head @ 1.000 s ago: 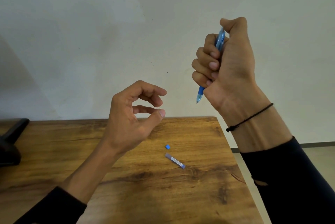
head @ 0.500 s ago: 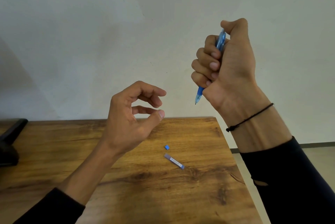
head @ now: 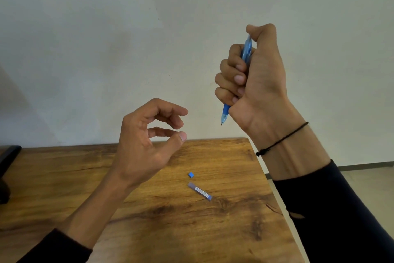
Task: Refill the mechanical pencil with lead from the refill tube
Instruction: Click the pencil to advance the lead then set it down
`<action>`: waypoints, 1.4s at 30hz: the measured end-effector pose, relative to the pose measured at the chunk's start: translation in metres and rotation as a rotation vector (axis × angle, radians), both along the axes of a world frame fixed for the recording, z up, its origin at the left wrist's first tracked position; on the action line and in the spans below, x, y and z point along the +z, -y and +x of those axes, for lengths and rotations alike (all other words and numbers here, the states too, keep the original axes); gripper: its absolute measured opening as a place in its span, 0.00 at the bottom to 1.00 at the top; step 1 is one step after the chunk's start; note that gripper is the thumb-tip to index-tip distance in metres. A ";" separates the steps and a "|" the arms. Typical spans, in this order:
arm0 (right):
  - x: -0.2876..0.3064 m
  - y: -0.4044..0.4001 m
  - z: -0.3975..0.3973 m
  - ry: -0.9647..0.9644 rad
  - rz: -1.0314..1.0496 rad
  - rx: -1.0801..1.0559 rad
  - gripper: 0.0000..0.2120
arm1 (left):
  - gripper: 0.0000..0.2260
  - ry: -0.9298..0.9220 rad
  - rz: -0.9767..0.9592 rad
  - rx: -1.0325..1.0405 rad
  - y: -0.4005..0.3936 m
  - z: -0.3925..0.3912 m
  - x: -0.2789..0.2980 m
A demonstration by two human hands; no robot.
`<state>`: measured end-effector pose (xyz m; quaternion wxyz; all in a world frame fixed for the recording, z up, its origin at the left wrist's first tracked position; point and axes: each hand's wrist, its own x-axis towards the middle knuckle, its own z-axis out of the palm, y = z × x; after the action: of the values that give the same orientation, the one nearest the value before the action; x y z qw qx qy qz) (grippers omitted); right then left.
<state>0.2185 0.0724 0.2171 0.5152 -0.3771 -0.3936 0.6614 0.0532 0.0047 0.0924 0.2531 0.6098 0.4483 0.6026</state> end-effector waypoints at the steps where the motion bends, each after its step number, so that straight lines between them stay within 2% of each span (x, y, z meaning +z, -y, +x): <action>1: 0.000 0.000 0.000 0.000 -0.002 0.001 0.27 | 0.16 0.002 0.001 -0.002 0.000 0.000 0.000; 19: -0.001 -0.003 0.004 -0.023 -0.003 -0.010 0.26 | 0.15 -0.015 -0.005 0.002 -0.002 0.000 -0.005; 26: -0.008 -0.009 0.004 -0.020 -0.002 0.015 0.29 | 0.15 0.000 -0.006 -0.002 -0.002 0.000 -0.004; 28: -0.012 -0.012 0.003 -0.023 0.017 0.018 0.26 | 0.16 -0.001 -0.001 -0.001 -0.002 -0.001 -0.004; 30: -0.017 -0.015 0.001 0.005 0.043 0.000 0.19 | 0.16 -0.004 0.000 0.000 -0.002 -0.001 -0.004; 33: -0.025 -0.019 0.000 0.089 0.075 -0.018 0.10 | 0.16 0.003 0.003 -0.003 -0.002 -0.001 -0.005; 35: -0.035 -0.023 0.001 0.197 0.097 -0.049 0.10 | 0.16 0.001 0.001 -0.003 -0.003 -0.001 -0.006; 42: -0.102 -0.047 0.017 0.866 0.194 -0.179 0.07 | 0.16 0.014 -0.021 -0.009 -0.003 -0.001 -0.011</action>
<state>0.2359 0.1190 0.1156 0.3912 -0.6017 -0.5988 0.3555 0.0526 0.0077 0.0812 0.2652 0.6049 0.4502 0.6008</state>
